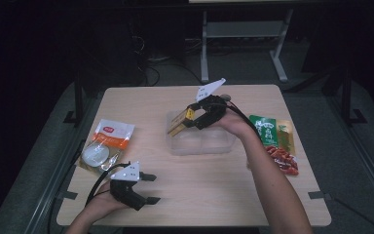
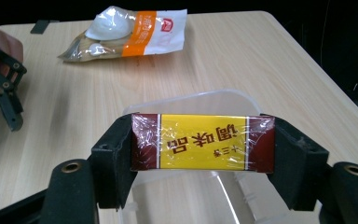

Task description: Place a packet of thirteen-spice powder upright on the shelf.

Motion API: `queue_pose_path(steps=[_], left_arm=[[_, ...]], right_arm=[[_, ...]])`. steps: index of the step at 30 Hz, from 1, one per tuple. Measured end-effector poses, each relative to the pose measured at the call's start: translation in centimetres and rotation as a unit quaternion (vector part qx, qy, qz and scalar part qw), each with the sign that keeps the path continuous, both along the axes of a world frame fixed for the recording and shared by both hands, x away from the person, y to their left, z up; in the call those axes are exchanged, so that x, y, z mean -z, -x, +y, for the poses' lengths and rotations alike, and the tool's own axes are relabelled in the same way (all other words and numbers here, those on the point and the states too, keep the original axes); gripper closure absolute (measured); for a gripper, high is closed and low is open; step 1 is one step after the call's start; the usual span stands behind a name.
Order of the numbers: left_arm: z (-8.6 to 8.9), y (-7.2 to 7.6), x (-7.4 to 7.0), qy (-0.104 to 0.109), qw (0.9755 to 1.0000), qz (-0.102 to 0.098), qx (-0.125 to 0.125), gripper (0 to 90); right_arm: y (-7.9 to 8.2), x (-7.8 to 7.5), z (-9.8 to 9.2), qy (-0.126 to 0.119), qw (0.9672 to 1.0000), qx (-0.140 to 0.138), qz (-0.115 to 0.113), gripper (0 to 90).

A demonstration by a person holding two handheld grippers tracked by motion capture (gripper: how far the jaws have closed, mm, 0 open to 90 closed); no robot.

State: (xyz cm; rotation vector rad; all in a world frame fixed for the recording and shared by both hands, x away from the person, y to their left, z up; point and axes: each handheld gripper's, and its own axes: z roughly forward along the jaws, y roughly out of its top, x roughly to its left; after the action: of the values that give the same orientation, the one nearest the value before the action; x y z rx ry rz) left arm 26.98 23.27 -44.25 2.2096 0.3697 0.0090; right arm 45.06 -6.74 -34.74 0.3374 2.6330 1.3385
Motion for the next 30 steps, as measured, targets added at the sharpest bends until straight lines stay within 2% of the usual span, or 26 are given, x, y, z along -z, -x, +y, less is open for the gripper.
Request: queue_pose_path(steps=[8, 9, 19, 23, 24, 27, 28, 30], left_arm=[[0.0, 0.0, 0.0, 0.001, 1.0000, 0.001, 0.001, 22.1], [0.0, 0.0, 0.0, 0.001, 1.0000, 0.001, 0.001, 22.1], [-0.1, 0.0, 0.0, 0.001, 1.0000, 0.000, 0.005, 22.1], [-0.1, 0.1, 0.0, 0.005, 1.0000, 0.003, 0.003, 22.0], [-0.1, 0.1, 0.0, 0.006, 1.0000, 0.004, 0.003, 22.0], [-0.1, 0.1, 0.0, 0.004, 1.0000, 0.003, 0.004, 22.1], [0.0, 0.0, 0.0, -0.002, 1.0000, 0.000, 0.007, 22.1], [0.0, 0.0, 0.0, 0.001, 1.0000, 0.002, 0.006, 22.0]], right_arm=[[-0.4, -0.5, 1.2, 0.007, 0.9999, -0.008, 0.000, 31.5], [-0.6, -0.6, 1.3, 0.010, 0.9998, -0.012, -0.008, 31.5], [-0.9, -0.5, 2.1, -0.013, 0.9998, -0.016, -0.004, 31.4], [-1.4, -0.5, 2.7, -0.006, 0.9996, -0.027, -0.007, 31.4], [-1.4, -0.5, 2.9, -0.006, 0.9996, -0.027, -0.001, 31.3], [-1.7, -0.5, 3.5, 0.001, 0.9992, -0.036, -0.013, 31.3], [-1.8, -0.5, 3.7, 0.000, 0.9993, -0.037, -0.011, 31.3], [-2.0, -0.1, 4.0, 0.003, 0.9992, -0.041, -0.007, 31.3]])
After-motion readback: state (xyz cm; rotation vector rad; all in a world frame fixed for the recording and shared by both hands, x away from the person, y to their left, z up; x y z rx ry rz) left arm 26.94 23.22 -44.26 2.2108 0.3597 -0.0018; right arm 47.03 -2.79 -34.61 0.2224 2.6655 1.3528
